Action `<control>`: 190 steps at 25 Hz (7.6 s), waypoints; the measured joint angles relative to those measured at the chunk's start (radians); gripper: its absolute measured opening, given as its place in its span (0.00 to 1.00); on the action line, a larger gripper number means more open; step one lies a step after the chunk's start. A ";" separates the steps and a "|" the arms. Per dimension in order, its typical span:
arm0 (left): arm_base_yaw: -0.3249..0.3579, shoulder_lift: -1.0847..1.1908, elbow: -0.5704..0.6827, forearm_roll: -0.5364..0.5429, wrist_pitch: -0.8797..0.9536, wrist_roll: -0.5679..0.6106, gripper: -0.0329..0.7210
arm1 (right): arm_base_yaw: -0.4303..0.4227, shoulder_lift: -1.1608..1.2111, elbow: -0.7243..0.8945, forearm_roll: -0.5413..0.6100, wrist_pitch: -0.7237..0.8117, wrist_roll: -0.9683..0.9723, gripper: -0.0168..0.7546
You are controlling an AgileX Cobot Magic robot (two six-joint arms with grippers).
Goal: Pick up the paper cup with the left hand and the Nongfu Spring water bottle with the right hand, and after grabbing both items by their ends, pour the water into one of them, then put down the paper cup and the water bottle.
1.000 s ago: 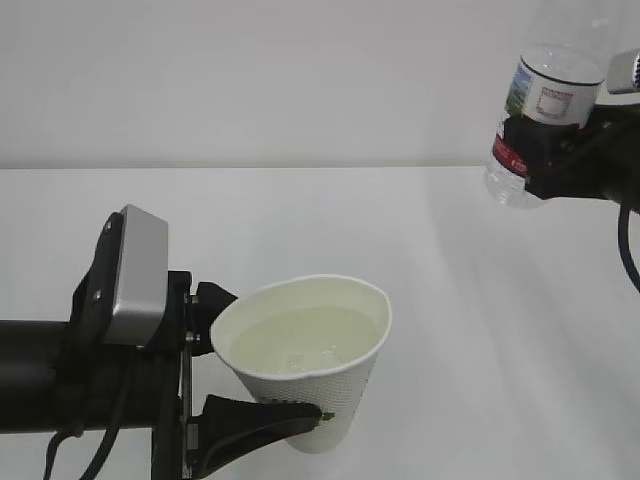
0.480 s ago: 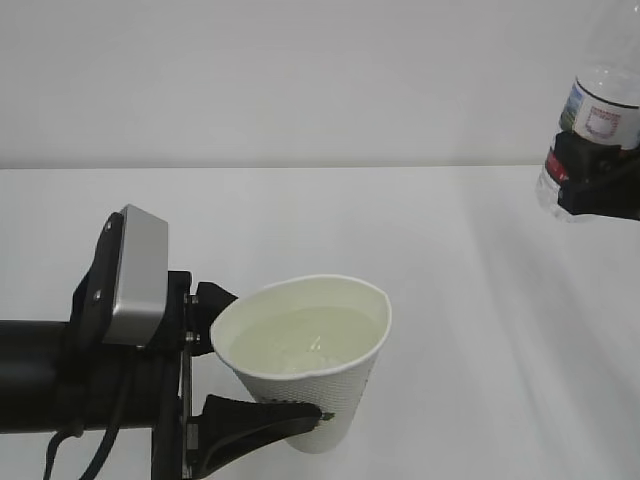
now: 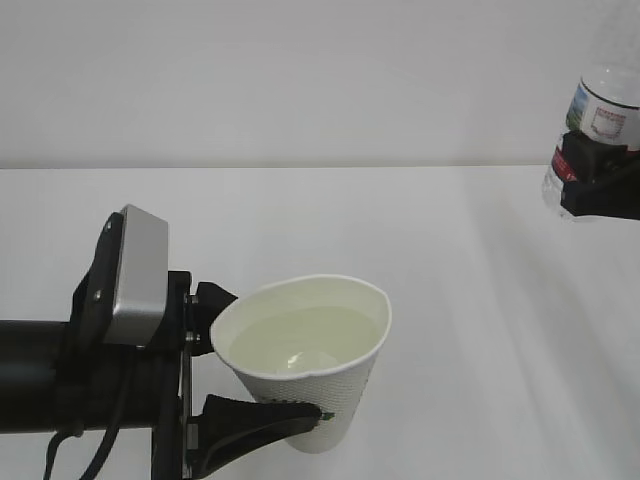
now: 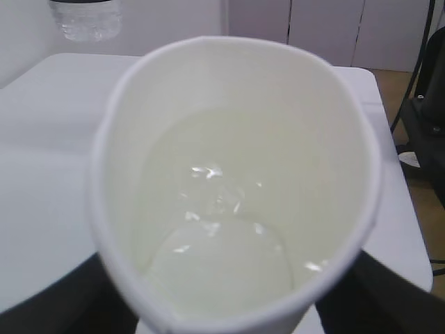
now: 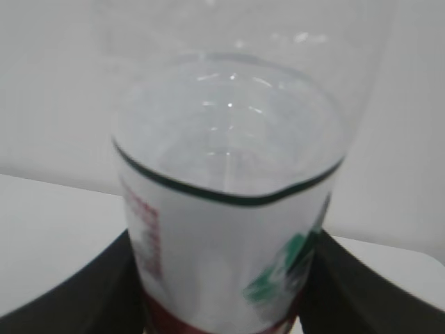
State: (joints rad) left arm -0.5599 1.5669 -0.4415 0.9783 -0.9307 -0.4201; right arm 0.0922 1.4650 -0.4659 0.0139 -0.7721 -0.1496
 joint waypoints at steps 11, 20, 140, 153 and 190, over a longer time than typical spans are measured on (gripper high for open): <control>0.000 0.000 0.000 0.000 0.000 0.000 0.72 | 0.000 0.000 0.000 0.000 0.000 -0.001 0.58; 0.000 0.000 0.000 0.000 0.000 0.000 0.72 | 0.000 0.079 0.000 0.000 -0.079 0.017 0.57; 0.471 0.208 0.000 -0.820 -0.133 0.268 0.67 | 0.000 0.183 0.000 -0.006 -0.173 0.077 0.55; 0.574 0.244 -0.034 -0.894 -0.159 0.299 0.66 | 0.000 0.183 0.000 -0.014 -0.171 0.077 0.55; 0.581 0.576 -0.290 -0.857 -0.186 0.303 0.65 | 0.000 0.183 0.000 -0.037 -0.169 0.077 0.55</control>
State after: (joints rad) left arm 0.0210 2.1428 -0.7315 0.1213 -1.1164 -0.1170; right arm 0.0922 1.6479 -0.4659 -0.0227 -0.9410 -0.0723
